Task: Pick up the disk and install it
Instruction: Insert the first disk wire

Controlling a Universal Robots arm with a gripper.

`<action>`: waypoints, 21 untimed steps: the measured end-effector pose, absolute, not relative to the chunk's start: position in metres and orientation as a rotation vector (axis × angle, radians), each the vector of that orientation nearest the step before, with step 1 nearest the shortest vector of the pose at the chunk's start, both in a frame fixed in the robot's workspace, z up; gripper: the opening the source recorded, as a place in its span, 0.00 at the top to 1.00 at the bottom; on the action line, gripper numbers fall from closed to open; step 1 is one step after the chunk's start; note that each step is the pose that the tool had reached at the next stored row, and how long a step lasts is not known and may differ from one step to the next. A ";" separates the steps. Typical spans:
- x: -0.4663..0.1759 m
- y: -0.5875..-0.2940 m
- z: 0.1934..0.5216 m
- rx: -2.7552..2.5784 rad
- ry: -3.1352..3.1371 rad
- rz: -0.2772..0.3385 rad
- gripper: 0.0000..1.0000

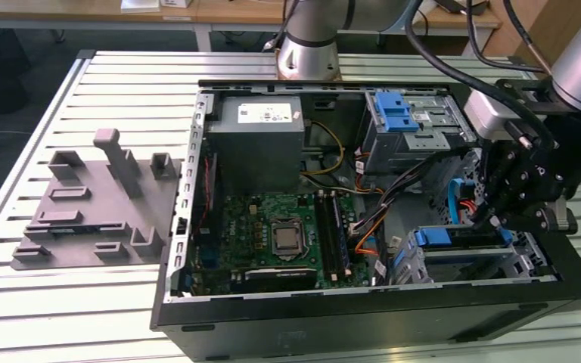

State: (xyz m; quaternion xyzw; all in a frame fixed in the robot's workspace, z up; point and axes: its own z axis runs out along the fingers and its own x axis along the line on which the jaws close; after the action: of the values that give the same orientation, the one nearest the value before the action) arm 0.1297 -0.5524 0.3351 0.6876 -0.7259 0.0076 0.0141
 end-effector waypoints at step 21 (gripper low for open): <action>0.130 -0.553 0.332 2.133 -2.266 0.023 0.83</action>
State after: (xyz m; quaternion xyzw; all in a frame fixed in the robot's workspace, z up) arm 0.1297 -0.5529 0.3323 0.6853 -0.7280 0.0074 0.0145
